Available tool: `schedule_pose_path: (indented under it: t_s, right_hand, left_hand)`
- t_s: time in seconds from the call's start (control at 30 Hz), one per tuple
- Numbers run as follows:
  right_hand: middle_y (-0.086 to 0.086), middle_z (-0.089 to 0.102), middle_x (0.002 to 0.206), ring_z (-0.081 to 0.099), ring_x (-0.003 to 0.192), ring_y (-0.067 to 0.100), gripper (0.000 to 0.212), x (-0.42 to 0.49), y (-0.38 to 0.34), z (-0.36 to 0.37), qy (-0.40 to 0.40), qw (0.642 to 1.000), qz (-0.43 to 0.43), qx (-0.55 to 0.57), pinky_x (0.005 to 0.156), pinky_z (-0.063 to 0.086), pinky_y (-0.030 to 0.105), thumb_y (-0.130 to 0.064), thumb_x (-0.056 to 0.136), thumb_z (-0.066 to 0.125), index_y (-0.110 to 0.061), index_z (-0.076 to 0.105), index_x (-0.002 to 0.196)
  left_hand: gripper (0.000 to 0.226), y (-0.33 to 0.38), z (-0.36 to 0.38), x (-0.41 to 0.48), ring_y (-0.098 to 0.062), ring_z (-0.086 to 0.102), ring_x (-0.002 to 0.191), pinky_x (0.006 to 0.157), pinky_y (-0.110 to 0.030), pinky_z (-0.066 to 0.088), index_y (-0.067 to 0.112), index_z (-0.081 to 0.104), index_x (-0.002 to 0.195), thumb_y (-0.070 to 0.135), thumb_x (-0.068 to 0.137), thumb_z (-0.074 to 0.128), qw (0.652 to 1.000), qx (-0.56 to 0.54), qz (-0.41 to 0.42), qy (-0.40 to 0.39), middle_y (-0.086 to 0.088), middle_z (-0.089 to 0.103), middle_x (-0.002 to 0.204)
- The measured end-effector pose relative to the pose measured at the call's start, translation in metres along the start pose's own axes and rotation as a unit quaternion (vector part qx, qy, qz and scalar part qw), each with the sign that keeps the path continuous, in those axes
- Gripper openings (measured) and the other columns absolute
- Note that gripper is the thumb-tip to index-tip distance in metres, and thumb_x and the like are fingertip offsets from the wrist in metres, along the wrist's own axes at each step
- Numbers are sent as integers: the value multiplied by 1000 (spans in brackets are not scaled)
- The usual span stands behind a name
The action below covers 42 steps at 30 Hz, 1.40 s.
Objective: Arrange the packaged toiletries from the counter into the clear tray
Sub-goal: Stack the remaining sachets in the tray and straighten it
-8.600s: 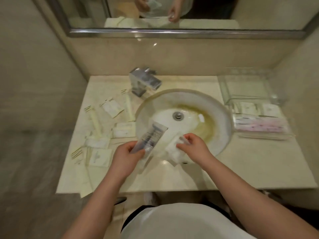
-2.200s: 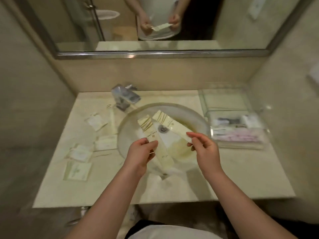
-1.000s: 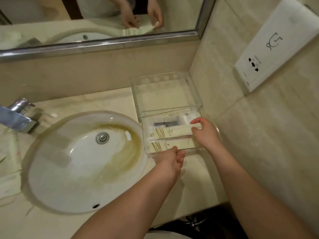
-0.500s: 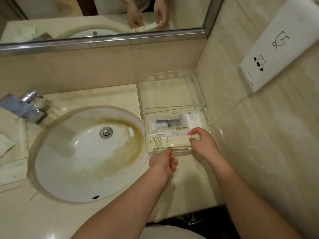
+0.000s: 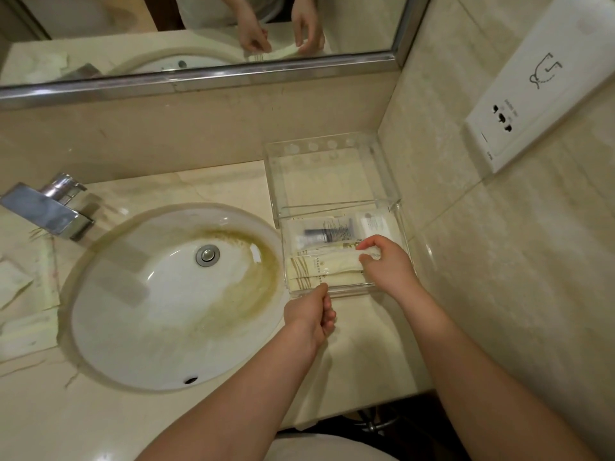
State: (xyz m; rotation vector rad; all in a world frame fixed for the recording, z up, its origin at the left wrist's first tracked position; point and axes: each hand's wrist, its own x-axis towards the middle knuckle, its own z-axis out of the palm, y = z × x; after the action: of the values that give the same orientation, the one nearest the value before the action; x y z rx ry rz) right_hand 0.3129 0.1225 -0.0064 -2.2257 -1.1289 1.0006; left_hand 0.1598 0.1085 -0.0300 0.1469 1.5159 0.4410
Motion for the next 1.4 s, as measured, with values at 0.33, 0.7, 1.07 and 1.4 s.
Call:
schedule_pose_path:
  t_s: [0.33,0.7,1.07,1.4]
  right_hand:
    - [4,66,79,61,71,22,15,14,3,6,50,998,-2,-45,68,49,34,-20,89,55,-33,62,92]
    - [5,57,115,56,103,26,20,15,8,17,126,974,-96,-164,80,47,33,-12,85,67,-21,68,103]
    - [6,1,166,-7,152,24,61,-25,19,39,-29,928,-141,-342,124,2,42,-37,103,23,-15,9,157]
    - [8,29,161,14,151,24,56,-51,-47,101,-1,953,-241,-186,123,14,37,-35,103,34,-11,28,154]
  left_hand:
    - [31,2,-7,-6,-15,46,37,40,-20,34,14,53,58,21,86,63,999,21,22,10,-1,51,50]
    - [61,2,-14,5,-33,15,150,119,-48,21,9,36,147,37,94,45,549,609,570,51,-12,27,160]
    - [76,10,-16,25,-31,-14,150,121,-49,-5,11,-1,156,57,98,18,511,732,450,29,-12,-11,164]
    - [63,34,-99,-13,-30,0,151,122,-49,8,8,12,155,29,100,35,581,640,495,85,-11,10,164]
